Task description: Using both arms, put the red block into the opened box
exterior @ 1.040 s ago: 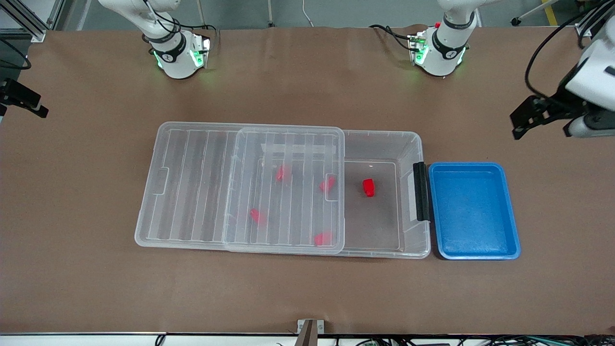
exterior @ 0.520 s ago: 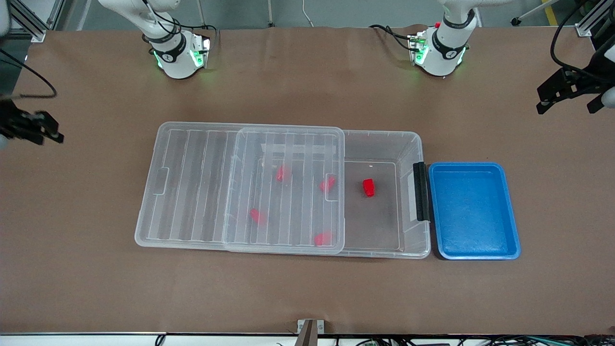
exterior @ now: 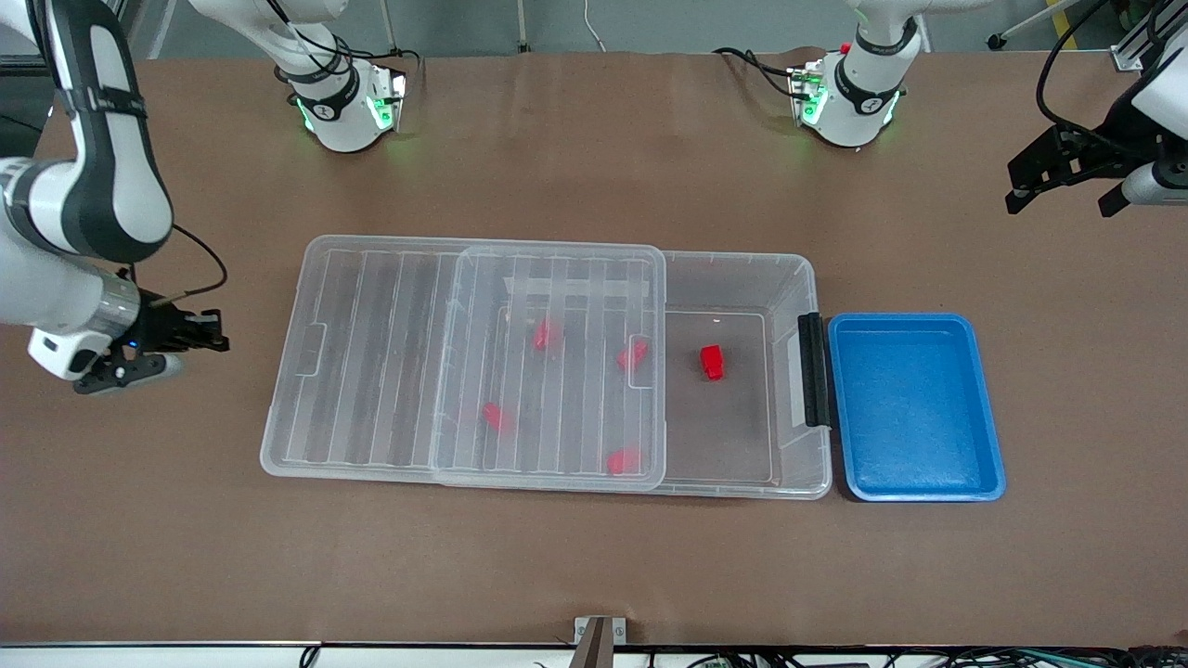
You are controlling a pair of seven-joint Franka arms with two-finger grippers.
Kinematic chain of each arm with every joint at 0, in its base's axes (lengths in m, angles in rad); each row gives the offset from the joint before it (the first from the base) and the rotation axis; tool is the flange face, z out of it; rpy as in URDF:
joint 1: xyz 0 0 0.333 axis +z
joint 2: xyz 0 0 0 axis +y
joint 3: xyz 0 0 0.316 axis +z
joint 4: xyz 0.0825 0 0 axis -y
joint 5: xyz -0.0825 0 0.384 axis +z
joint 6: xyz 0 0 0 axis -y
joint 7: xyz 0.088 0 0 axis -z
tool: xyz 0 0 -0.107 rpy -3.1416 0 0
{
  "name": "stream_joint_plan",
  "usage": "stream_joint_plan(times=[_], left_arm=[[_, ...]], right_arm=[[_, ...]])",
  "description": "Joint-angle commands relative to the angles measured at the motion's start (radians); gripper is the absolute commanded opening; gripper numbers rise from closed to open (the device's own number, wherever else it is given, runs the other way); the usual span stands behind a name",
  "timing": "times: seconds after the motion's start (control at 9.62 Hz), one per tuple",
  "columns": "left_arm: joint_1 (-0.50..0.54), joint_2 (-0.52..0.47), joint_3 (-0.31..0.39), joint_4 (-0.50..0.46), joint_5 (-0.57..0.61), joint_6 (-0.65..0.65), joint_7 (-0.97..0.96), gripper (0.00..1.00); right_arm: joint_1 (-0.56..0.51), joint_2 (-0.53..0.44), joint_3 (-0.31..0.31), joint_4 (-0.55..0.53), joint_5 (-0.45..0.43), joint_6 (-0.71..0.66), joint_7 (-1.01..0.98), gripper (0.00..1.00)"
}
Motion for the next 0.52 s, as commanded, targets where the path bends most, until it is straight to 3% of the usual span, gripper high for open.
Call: stream_joint_plan(times=[0.0,0.42], left_arm=[[0.001,-0.014,-0.007,-0.044,-0.016,-0.015,0.019,1.00],[0.001,-0.011,-0.008,-0.047,-0.014,-0.013,0.018,1.00]], right_arm=[[0.025,0.021,0.000,0.004,0.048,0.000,-0.021,0.00],[0.025,0.032,0.052,0.013,0.090,-0.007,-0.009,0.00]])
